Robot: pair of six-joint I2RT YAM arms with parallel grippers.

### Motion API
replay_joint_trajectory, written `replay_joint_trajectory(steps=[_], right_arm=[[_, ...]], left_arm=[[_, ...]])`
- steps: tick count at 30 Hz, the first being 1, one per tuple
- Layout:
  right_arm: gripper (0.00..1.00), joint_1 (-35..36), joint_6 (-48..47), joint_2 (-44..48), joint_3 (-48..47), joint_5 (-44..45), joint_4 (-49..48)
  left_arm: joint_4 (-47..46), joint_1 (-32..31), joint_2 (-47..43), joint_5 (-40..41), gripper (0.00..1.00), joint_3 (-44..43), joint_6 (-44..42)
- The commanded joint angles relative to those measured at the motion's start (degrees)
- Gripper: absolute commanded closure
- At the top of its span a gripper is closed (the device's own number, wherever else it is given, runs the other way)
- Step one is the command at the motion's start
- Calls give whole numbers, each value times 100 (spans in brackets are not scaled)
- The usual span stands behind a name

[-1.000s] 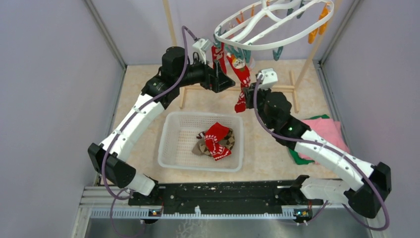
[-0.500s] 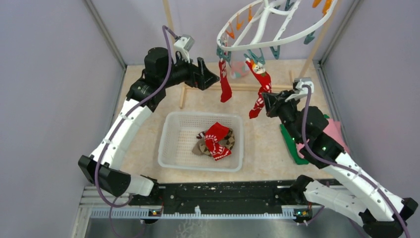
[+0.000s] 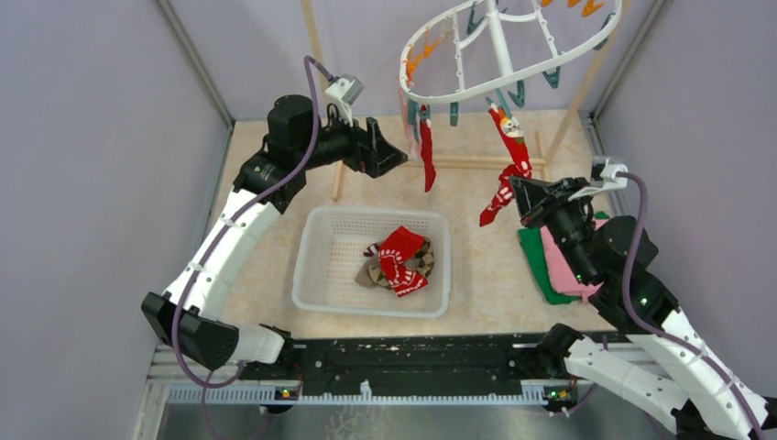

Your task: Remove the socks clipped to the hanger

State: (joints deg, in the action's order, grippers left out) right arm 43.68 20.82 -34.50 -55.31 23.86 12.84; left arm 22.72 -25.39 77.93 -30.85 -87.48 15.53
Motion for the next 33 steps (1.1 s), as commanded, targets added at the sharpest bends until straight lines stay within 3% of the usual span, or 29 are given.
replay_joint_trajectory(steps=[1, 6, 14, 24, 33], right_arm=[[100, -22, 193, -177, 9, -267, -21], [100, -21, 403, -764, 177, -841, -300], [98, -26, 507, -1245, 157, -1528, -541], [96, -24, 632, -2044, 145, -1936, -1013], [96, -22, 606, -2758, -290, -2123, -1435]], left_arm=[[-178, -159, -124, -387, 3, -350, -3], [-190, -392, 98, -402, 2, -619, -6], [-527, -431, 204, -880, 3, -38, -158], [-905, -516, 1172, -958, 1, -1370, 414], [-1065, -724, 1431, -486, 1, -1750, 604]])
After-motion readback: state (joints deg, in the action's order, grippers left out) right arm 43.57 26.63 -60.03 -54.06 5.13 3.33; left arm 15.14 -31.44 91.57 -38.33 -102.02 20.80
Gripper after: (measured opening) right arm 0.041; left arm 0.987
